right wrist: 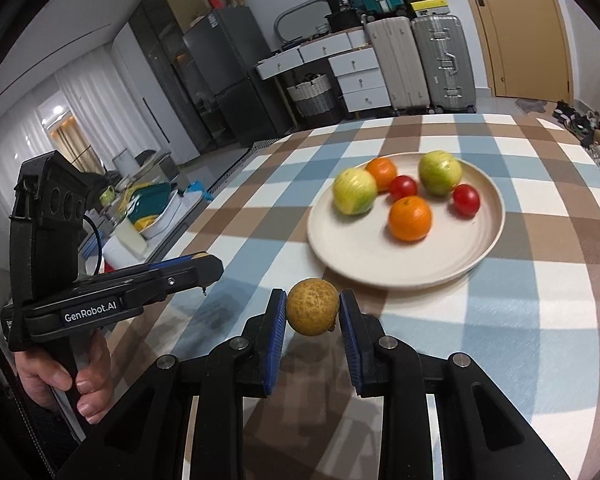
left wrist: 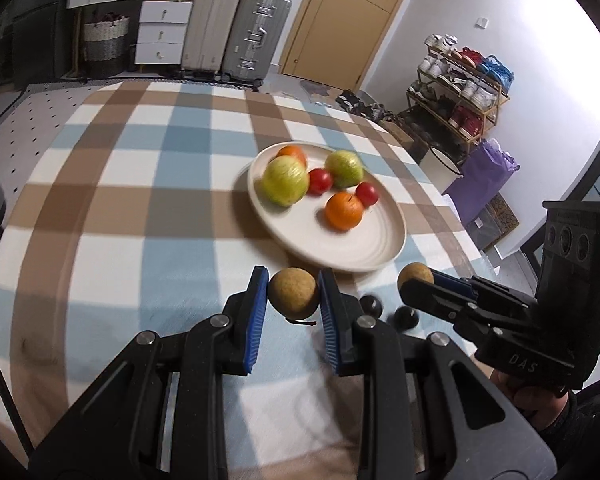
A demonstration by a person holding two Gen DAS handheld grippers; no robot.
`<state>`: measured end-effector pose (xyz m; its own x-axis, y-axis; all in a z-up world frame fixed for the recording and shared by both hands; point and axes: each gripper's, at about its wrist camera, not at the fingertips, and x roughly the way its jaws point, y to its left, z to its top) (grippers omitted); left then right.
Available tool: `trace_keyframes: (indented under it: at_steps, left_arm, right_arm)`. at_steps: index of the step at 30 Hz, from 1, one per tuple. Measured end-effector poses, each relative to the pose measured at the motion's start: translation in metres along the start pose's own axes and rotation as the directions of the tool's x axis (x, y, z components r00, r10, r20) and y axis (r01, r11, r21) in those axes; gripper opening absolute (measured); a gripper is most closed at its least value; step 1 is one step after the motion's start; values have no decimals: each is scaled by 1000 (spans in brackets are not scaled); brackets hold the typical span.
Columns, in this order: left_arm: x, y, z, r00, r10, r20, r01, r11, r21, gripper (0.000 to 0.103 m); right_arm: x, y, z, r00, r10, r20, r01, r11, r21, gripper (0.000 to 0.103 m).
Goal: Organize fruits
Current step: 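Carry both brown fruits onto the plate and open both grippers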
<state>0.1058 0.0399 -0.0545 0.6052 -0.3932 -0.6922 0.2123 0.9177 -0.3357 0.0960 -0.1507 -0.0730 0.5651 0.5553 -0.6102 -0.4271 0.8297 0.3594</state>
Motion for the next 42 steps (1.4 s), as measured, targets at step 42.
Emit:
trace_keyframes:
  at_steps: [42]
  left_arm:
    - [148,-37,100,993,-18,-120,29,995,93,23]
  right_arm:
    - [71,-81,82,986,-162,-31,162,987,2,27]
